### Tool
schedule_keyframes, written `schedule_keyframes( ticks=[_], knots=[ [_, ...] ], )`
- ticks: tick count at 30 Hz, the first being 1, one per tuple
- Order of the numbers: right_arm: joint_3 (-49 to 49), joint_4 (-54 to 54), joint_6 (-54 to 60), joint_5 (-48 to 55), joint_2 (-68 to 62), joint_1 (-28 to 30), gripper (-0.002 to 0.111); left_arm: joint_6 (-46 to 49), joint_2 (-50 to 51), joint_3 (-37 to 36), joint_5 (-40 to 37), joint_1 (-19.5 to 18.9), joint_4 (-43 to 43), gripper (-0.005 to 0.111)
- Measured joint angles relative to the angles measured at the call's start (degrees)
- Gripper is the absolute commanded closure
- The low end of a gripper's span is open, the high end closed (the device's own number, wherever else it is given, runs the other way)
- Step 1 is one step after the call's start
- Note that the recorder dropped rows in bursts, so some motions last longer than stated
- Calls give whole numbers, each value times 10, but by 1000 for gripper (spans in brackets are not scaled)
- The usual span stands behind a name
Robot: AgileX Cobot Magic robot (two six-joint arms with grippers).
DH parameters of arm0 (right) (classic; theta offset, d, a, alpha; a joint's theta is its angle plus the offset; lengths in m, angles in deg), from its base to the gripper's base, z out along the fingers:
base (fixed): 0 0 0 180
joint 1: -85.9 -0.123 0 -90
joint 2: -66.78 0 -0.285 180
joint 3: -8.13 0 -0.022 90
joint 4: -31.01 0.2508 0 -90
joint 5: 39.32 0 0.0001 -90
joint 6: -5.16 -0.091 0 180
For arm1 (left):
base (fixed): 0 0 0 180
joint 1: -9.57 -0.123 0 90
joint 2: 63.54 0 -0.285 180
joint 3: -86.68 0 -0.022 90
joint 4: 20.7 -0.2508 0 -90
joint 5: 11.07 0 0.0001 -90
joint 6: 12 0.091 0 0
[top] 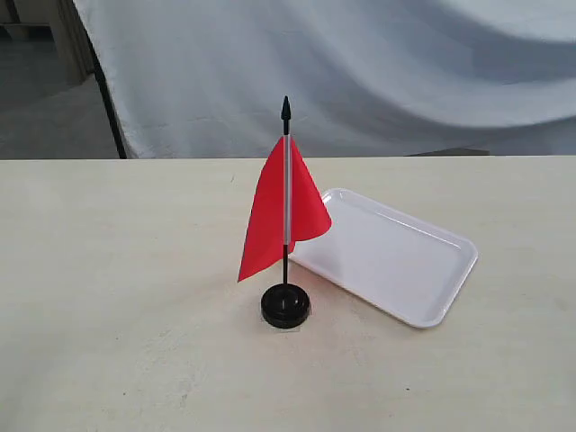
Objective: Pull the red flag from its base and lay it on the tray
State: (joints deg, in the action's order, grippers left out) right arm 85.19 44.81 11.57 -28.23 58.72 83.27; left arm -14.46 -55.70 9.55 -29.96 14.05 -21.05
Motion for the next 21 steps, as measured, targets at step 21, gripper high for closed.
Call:
schedule_keyframes(
  ticks=[21],
  knots=[
    [0, 0, -4, -48, 0, 0, 108, 0, 0, 0, 0, 0, 0, 107]
  ],
)
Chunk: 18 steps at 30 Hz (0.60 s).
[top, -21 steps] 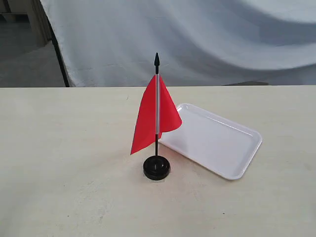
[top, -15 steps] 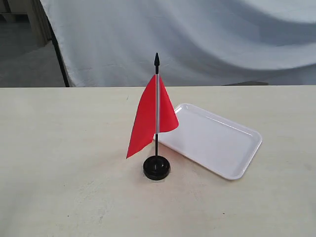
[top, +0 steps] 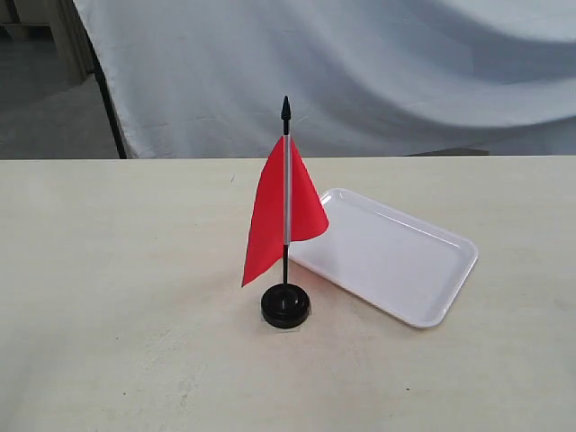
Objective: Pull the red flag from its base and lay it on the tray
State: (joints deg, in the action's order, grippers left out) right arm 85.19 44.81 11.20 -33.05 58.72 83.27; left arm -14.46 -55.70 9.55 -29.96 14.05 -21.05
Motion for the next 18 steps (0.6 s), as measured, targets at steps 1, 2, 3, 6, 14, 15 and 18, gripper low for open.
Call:
schedule_keyframes(
  ticks=[1, 2, 3, 6, 14, 15, 18],
  knots=[
    [0, 0, 0, -26, 0, 0, 108, 0, 0, 0, 0, 0, 0, 107],
    [0, 0, 0, -59, 0, 0, 108, 0, 0, 0, 0, 0, 0, 107],
    [0, 0, 0, -96, 0, 0, 108, 0, 0, 0, 0, 0, 0, 107],
    [0, 0, 0, -211, 0, 0, 108, 0, 0, 0, 0, 0, 0, 107],
    [0, 0, -31, -392, 0, 0, 108, 0, 0, 0, 0, 0, 0, 107],
    [0, 0, -55, -402, 0, 0, 108, 0, 0, 0, 0, 0, 0, 107],
    [0, 0, -174, -405, 0, 0, 108, 0, 0, 0, 0, 0, 0, 107]
  ],
)
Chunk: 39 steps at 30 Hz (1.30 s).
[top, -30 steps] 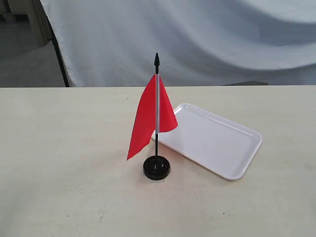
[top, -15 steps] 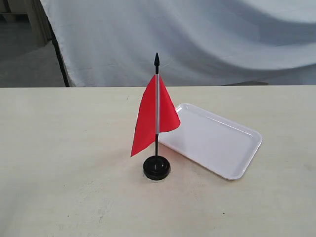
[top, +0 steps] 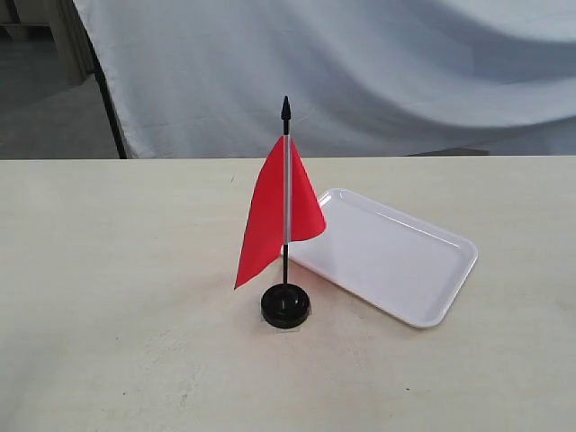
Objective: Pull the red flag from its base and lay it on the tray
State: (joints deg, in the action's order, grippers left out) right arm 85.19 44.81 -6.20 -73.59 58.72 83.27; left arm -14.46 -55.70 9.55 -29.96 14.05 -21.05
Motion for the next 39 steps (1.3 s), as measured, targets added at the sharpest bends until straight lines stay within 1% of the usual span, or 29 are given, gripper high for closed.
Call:
schedule_keyframes(
  ticks=[2, 5, 11, 15, 20, 26, 33, 39],
  knots=[
    [0, -1, -66, 17, 0, 0, 108, 0, 0, 0, 0, 0, 0, 107],
    [0, -11, -108, 32, 0, 0, 108, 0, 0, 0, 0, 0, 0, 107],
    [0, -62, -127, 1, -10, 0, 108, 0, 0, 0, 0, 0, 0, 107],
    [0, -94, -128, -39, -84, 0, 108, 0, 0, 0, 0, 0, 0, 107],
    [0, -162, -129, -133, -243, 0, 108, 0, 0, 0, 0, 0, 0, 107],
    [-1, -271, -101, -254, -484, 0, 108, 0, 0, 0, 0, 0, 0, 107],
    [-82, -448, -82, -311, -774, 0, 108, 0, 0, 0, 0, 0, 0, 107],
    [-152, -502, -62, -338, -994, -1, 108, 0, 0, 0, 0, 0, 0, 107]
  ],
)
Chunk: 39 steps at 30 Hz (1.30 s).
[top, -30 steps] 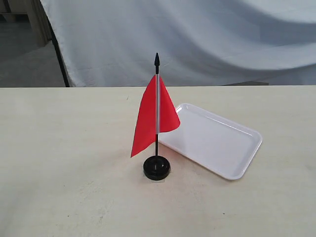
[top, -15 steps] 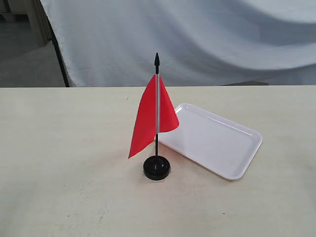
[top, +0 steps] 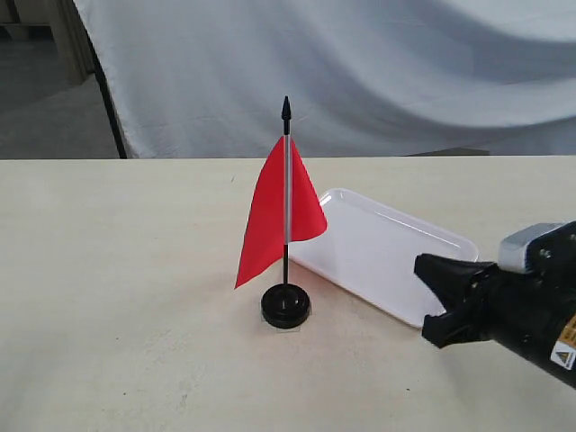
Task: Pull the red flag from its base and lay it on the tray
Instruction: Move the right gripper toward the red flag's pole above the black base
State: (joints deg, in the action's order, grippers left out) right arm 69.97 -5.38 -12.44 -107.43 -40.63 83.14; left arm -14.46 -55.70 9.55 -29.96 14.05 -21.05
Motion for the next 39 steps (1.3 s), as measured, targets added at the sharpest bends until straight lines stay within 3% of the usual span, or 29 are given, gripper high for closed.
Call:
schedule_keyframes(
  ticks=[4, 14, 16, 18, 20, 21, 24, 32, 39],
  knots=[
    [-26, -48, 13, -3, -69, -13, 108, 0, 0, 0, 0, 0, 0, 107],
    [-31, -65, 35, -10, -49, -102, 107, 0, 0, 0, 0, 0, 0, 107],
    [-31, -60, 37, -10, -49, -118, 102, 0, 0, 0, 0, 0, 0, 107],
    [-31, -40, 38, -10, -49, -130, 86, 0, 0, 0, 0, 0, 0, 107],
    [-31, -6, 39, -10, -49, -139, 61, 0, 0, 0, 0, 0, 0, 107],
    [-31, 6, 39, -10, -49, -142, 41, 0, 0, 0, 0, 0, 0, 107],
    [-31, 35, 41, -11, -49, -150, 4, 0, 0, 0, 0, 0, 0, 107],
    [-80, 76, 61, 9, -49, -213, 14, 0, 0, 0, 0, 0, 0, 107],
    [-168, 155, 101, 158, -49, -253, 40, 0, 0, 0, 0, 0, 0, 107]
  ],
)
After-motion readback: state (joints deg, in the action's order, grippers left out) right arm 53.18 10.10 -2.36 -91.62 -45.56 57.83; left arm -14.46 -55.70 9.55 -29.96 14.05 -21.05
